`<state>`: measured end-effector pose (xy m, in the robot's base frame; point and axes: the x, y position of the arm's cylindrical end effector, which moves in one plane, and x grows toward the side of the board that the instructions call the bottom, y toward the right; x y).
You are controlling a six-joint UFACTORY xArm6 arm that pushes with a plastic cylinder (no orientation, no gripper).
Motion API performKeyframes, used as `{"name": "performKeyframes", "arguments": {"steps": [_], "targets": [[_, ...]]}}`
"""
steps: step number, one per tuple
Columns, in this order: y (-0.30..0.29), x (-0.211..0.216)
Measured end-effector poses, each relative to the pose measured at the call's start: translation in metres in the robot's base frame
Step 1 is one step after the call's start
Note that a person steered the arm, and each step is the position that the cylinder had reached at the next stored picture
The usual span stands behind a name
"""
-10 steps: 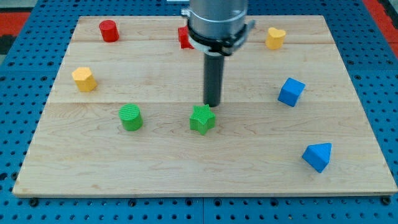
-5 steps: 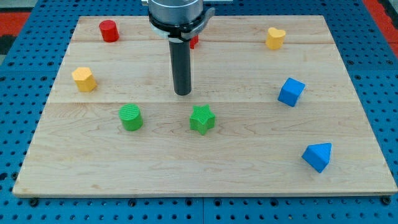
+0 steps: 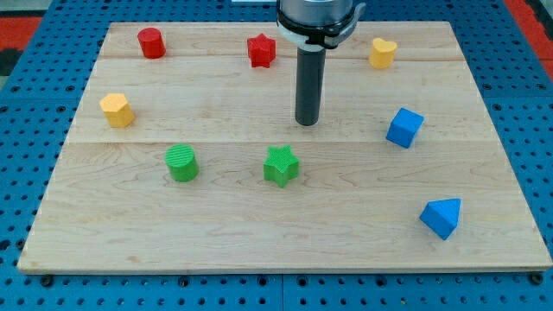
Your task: Nudge the blue triangle left a bit
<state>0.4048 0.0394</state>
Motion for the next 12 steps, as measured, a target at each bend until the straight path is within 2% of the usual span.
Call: {"name": "performKeyframes", "arguments": {"steps": [3,5,7,8,9,11,12], "targets": [[0.001,0.005],[0.024,0.036],[0.212,0.1],[0.259,0.131],[0.236,0.138],[0.089,0.138],[0.065,0.138]]}}
